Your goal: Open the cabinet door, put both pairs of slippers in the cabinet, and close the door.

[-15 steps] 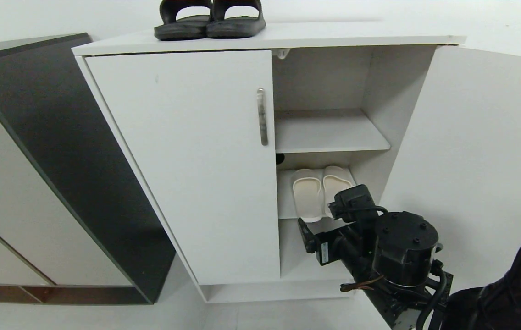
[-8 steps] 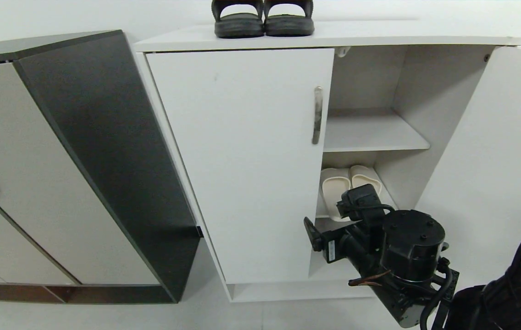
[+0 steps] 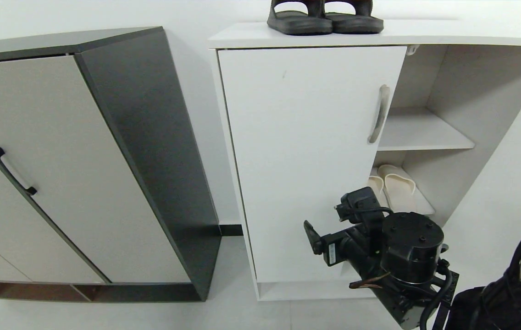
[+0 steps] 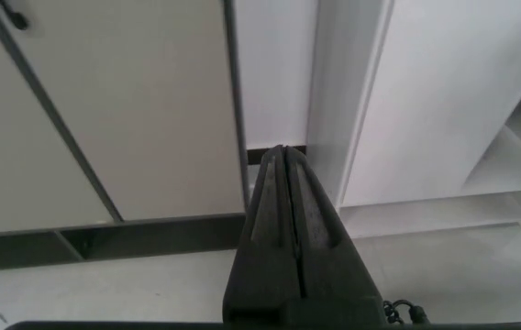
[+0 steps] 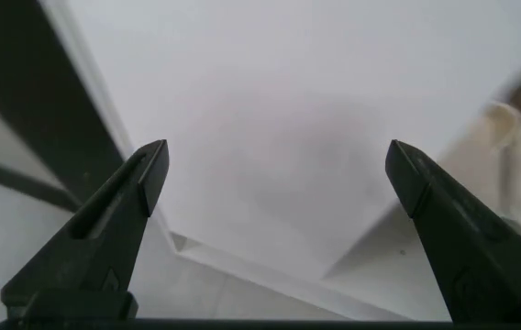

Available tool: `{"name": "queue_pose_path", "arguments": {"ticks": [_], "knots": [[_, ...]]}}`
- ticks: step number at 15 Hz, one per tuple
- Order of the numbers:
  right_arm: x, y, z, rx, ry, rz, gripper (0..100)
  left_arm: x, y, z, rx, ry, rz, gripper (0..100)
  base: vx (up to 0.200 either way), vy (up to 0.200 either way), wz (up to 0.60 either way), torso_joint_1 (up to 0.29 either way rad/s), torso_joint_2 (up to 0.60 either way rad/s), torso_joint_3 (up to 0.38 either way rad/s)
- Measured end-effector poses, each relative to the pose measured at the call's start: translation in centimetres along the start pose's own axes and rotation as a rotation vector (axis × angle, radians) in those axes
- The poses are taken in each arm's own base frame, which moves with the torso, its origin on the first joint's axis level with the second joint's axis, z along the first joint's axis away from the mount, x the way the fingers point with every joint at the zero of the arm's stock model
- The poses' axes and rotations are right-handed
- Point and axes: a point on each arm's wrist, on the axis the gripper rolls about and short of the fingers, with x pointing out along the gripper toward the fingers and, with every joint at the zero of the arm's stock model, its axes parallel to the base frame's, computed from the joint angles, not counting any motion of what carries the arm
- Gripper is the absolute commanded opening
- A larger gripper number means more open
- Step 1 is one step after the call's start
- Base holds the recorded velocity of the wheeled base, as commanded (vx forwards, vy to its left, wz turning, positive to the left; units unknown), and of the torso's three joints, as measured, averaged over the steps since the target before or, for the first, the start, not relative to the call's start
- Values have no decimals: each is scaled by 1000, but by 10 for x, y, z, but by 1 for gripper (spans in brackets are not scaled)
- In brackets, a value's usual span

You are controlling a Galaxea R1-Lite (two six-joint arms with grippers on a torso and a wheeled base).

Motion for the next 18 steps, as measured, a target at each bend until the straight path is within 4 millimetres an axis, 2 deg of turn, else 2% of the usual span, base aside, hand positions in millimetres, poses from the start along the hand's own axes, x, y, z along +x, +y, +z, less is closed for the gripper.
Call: {"name": "queue_pose_path", "arguments": {"ticks": [18], "knots": [[-3, 1, -7, -17, 12, 34, 100, 0, 0, 0, 0, 1, -1, 0, 0, 0, 0, 0, -8, -8]]}}
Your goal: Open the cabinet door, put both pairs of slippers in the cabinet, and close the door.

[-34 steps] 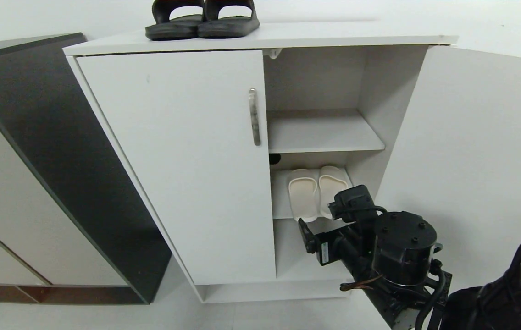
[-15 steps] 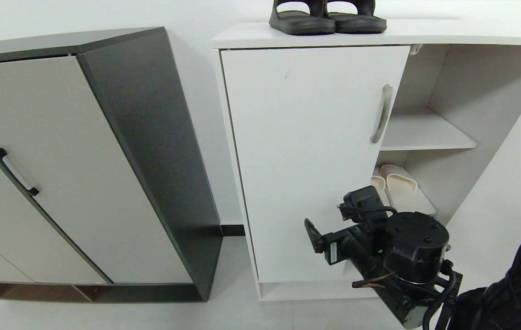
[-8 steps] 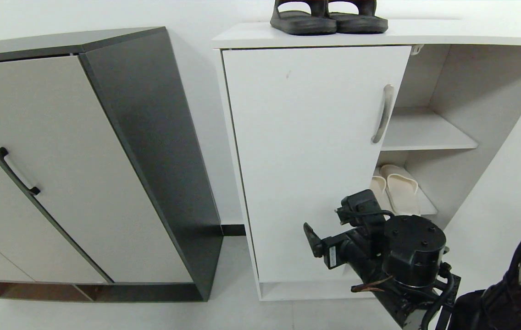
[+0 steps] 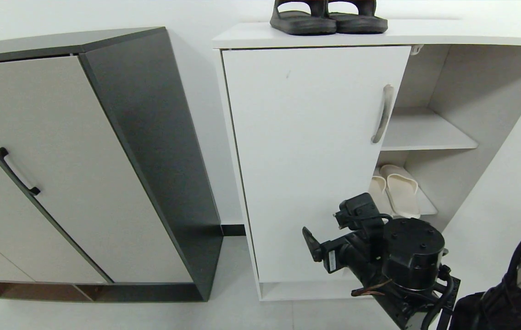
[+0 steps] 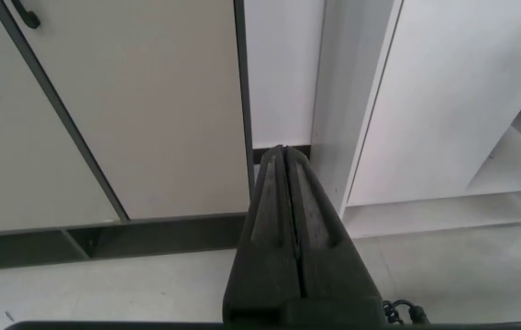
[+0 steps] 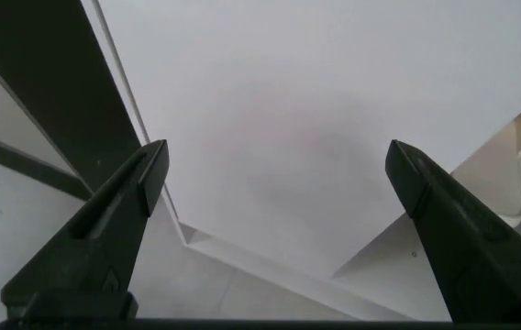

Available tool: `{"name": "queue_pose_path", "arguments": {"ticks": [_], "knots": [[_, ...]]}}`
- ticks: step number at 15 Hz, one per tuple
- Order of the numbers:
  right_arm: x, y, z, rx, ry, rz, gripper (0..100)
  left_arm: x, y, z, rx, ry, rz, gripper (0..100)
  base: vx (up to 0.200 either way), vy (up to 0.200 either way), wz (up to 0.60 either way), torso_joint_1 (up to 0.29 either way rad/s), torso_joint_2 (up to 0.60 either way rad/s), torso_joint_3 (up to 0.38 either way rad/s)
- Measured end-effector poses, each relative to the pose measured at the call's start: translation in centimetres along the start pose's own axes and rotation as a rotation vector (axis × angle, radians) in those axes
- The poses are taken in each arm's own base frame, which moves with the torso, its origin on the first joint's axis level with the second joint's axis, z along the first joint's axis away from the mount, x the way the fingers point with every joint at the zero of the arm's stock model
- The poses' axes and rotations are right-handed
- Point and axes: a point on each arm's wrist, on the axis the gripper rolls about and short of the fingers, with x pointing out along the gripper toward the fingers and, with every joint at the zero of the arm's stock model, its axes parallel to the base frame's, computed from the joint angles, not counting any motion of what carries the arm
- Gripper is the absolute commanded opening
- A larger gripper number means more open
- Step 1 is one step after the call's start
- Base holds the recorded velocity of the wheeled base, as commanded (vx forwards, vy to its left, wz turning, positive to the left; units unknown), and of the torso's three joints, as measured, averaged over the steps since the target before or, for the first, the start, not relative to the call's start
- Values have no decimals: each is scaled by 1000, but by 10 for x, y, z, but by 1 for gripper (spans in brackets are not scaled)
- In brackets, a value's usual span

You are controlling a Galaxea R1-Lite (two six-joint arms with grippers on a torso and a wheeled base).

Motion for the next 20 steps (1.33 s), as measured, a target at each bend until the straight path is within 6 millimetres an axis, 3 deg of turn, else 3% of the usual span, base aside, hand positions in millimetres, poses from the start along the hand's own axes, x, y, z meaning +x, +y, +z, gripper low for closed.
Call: {"name": "queue_pose_path", "arguments": {"ticks": [7, 20], "knots": [[0, 1, -1, -3, 2, 4, 100, 0, 0, 0, 0, -3, 1, 0, 0, 0, 0, 39, -378, -341], [-2, 2, -3, -19, 8, 8, 100, 0, 0, 0, 0, -1, 0, 0, 0, 0, 0, 153, -478, -324]]}}
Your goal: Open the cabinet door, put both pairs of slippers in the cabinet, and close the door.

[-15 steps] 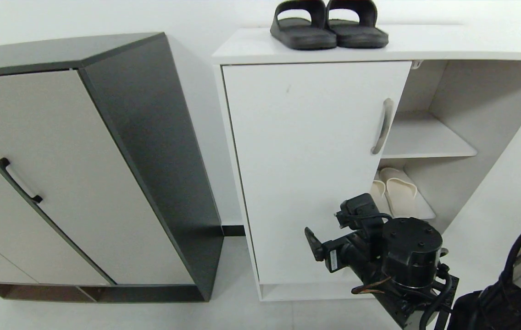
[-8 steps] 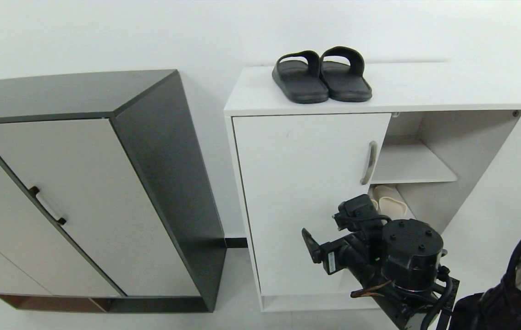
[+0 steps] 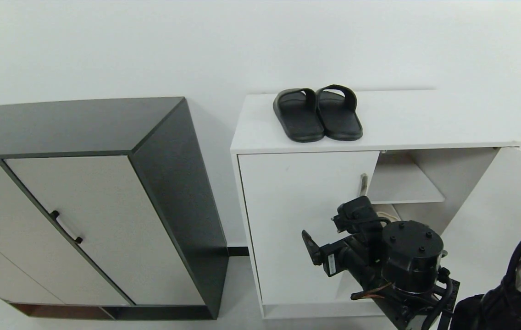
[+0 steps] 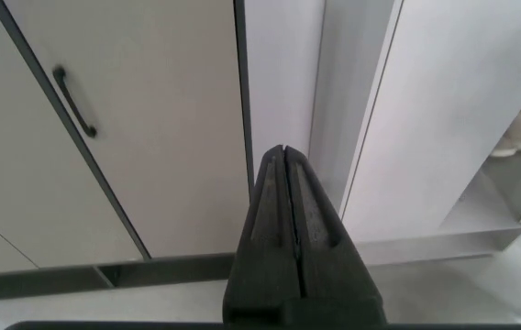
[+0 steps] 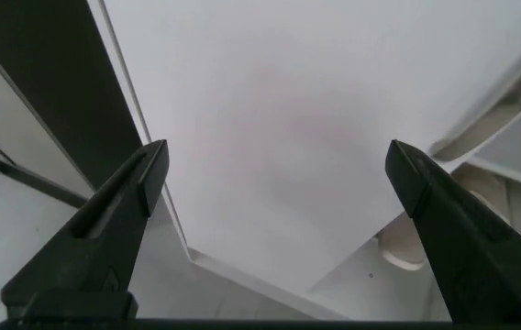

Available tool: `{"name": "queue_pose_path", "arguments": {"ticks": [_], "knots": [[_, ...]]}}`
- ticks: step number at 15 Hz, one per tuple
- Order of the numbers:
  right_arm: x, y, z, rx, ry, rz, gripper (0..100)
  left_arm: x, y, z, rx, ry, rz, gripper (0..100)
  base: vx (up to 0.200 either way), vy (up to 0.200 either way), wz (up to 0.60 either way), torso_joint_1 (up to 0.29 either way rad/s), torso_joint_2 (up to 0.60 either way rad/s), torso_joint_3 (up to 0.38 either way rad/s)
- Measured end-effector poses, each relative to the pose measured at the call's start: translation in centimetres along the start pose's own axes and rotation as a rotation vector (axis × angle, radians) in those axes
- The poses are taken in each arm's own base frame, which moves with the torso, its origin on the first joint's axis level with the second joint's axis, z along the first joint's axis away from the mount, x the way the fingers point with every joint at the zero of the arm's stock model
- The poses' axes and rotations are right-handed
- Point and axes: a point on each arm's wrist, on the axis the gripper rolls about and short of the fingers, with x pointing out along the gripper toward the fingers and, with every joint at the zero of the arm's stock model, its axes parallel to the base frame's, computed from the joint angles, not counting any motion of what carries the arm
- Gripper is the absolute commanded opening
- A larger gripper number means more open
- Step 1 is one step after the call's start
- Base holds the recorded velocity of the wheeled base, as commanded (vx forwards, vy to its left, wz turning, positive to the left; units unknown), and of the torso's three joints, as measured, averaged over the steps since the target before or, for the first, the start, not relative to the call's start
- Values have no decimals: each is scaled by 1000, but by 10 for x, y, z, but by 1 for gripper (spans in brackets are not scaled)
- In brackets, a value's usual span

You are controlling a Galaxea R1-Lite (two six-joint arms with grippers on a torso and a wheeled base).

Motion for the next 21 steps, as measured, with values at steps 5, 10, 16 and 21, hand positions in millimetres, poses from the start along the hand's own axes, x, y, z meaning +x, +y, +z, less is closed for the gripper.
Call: {"name": "queue_pose_path", "arguments": {"ticks": [5, 10, 16, 21], "knots": [[0, 0, 0, 0, 0, 2, 100, 0, 0, 0, 0, -1, 0, 0, 0, 0, 0, 209, -517, -313], [-1, 0, 0, 1, -1, 3, 100, 0, 0, 0, 0, -1, 0, 0, 0, 0, 0, 244, -562, -325], [-6, -1, 9, -2, -114, 82, 100, 0, 0, 0, 0, 0, 0, 0, 0, 0, 0, 180, -413, -224], [10, 5, 25, 0, 11, 3, 100, 0, 0, 0, 0, 0, 0, 0, 0, 0, 0, 0, 0, 0]]}}
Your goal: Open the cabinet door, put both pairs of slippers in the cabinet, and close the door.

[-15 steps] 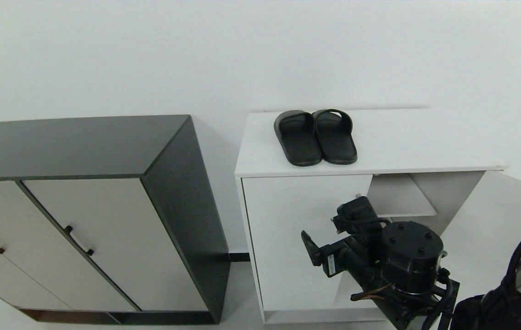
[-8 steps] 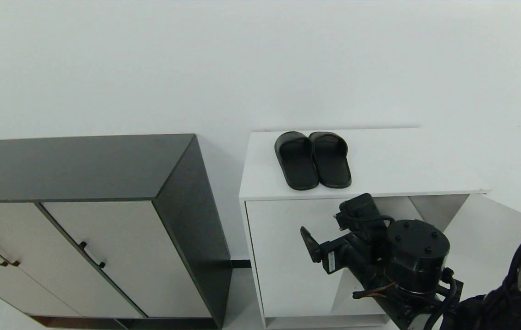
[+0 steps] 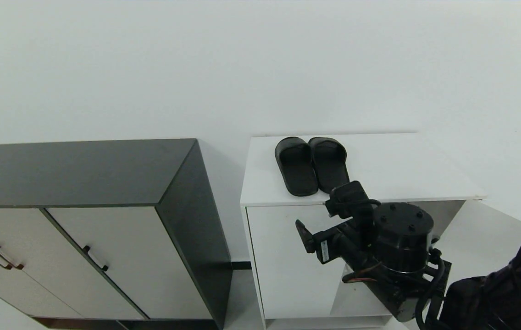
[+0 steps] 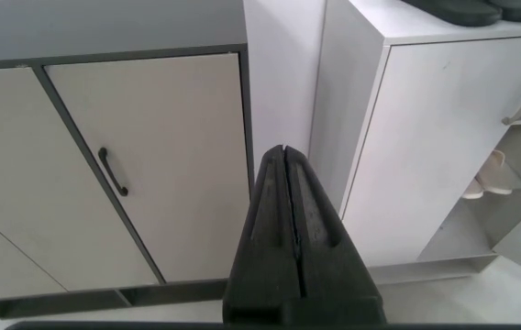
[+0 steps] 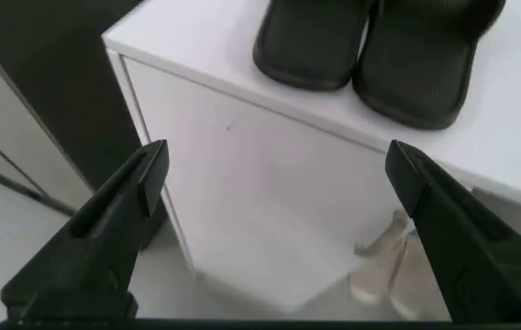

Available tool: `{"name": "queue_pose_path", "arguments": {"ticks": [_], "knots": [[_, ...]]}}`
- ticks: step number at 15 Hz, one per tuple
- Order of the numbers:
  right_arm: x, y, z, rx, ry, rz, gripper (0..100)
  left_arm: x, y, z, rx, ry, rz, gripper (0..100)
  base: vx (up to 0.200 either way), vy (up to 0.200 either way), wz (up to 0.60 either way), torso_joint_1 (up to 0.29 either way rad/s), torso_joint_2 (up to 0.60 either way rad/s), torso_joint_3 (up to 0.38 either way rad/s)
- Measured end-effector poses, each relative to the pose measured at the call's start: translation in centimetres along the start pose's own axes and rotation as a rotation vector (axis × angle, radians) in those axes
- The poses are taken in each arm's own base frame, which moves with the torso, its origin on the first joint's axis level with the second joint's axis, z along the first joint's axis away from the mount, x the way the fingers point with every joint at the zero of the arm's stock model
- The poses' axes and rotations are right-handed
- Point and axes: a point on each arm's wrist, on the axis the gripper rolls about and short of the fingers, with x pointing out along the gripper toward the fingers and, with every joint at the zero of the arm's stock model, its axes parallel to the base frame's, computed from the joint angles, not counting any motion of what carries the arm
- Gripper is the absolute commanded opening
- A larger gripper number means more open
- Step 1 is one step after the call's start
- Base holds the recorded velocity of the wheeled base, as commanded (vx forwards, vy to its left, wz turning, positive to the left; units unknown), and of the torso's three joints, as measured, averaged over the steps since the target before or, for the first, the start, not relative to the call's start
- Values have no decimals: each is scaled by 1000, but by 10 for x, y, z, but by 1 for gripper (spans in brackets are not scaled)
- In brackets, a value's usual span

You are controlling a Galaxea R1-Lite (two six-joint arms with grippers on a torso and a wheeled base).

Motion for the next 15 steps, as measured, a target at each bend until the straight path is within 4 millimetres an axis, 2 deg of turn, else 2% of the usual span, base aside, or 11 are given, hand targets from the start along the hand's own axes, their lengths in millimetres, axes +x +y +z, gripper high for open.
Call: {"name": "queue_pose_path", "arguments": {"ticks": [3, 6, 8, 15], "knots": [[6, 4, 23, 70, 126, -130, 100, 0, 0, 0, 0, 0, 0, 0, 0, 0, 0, 0, 0, 0], [12, 3, 48, 157, 95, -264, 100, 0, 0, 0, 0, 0, 0, 0, 0, 0, 0, 0, 0, 0], [14, -1, 49, 164, 93, -265, 100, 0, 0, 0, 0, 0, 0, 0, 0, 0, 0, 0, 0, 0], [20, -9, 43, 180, 82, -258, 100, 0, 0, 0, 0, 0, 0, 0, 200, 0, 0, 2, -1, 4]]}}
